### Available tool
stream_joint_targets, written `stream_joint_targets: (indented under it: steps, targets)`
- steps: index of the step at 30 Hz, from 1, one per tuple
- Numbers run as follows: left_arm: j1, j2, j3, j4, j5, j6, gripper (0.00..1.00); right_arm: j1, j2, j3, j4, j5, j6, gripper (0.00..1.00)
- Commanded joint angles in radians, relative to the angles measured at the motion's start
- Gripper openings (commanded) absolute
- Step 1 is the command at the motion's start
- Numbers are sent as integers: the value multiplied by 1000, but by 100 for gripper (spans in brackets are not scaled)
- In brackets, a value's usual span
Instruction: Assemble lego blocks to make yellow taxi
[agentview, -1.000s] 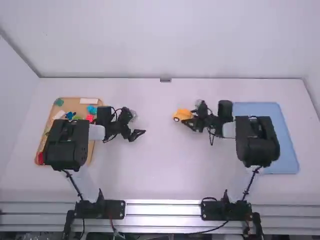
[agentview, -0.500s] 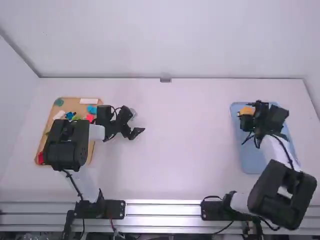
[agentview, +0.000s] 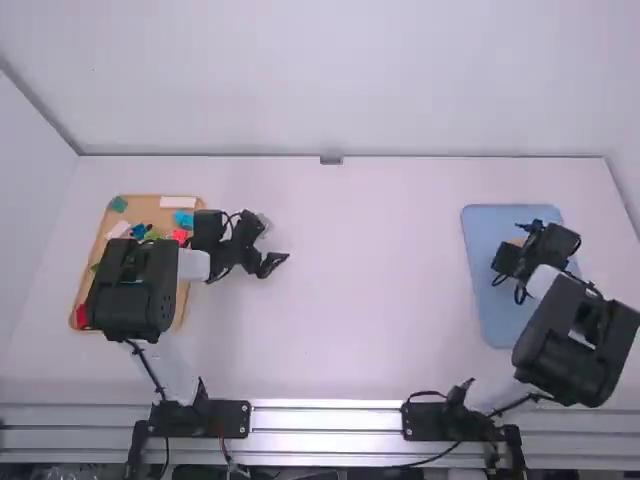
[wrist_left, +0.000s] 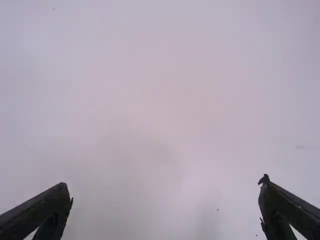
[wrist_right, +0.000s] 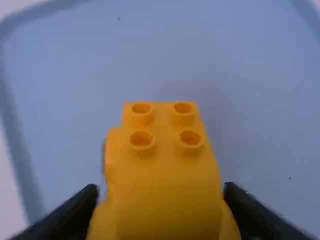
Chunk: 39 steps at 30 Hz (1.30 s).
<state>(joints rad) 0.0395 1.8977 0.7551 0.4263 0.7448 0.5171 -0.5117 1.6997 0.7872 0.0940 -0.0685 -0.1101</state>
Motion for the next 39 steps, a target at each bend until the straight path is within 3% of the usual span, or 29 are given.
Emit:
stream_joint_targets:
  steps: [1, 6, 10, 15, 18, 23, 30, 39]
  targets:
    - [-22, -34, 28, -32, -105, -111, 99, 26, -14, -1, -12, 90, 10, 98]
    - [-115, -130, 91, -229, -373, -109, 99, 93, -113, -1, -111, 216, 9, 98]
    - [-193, -239, 164, -401, -466, -109, 99, 182, -233, -1, -192, 257, 8, 98]
    - [-250, -386, 249, -580, -474, -115, 99, 304, -416, -2, -300, 249, 9, 98]
    - [-266, -489, 283, -663, -474, -188, 99, 418, -529, -2, -346, 249, 9, 98]
    - [-266, -601, 285, -684, -473, -241, 99, 558, -652, -3, -389, 249, 9, 98]
    - [-262, -695, 284, -777, -474, -66, 99, 745, -768, -3, -408, 249, 9, 98]
    - [-163, -795, 184, -677, -574, -166, 89, 641, -872, -106, -305, 146, 110, 88]
